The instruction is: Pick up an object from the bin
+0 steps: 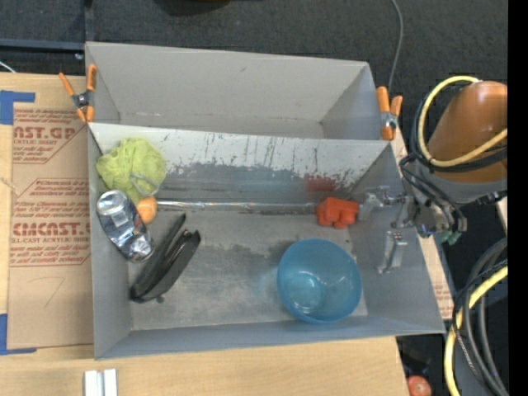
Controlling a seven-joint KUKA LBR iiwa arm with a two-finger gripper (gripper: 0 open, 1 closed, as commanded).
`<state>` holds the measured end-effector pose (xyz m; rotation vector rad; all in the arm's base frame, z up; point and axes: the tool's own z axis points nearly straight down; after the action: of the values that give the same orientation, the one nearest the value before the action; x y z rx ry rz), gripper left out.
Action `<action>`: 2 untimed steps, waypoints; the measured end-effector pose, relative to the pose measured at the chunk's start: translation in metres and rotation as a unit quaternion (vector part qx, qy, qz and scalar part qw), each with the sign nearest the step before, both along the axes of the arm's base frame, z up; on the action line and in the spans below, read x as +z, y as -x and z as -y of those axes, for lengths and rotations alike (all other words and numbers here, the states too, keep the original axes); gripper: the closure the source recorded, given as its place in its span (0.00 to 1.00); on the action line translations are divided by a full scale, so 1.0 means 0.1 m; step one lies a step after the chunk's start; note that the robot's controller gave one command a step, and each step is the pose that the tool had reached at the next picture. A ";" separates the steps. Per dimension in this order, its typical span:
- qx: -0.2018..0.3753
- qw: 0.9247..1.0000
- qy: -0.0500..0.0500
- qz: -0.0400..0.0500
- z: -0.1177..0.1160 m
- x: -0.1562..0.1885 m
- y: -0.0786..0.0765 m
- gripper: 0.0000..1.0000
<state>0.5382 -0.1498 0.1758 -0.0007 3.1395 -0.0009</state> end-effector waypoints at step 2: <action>0.010 1.000 -0.001 0.001 -0.46 -0.07 -0.05 0.00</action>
Offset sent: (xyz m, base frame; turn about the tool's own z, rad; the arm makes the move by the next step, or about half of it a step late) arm 0.0048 0.0445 -0.0066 -0.0187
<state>0.5437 -0.1039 0.1689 -0.0313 3.1375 0.0008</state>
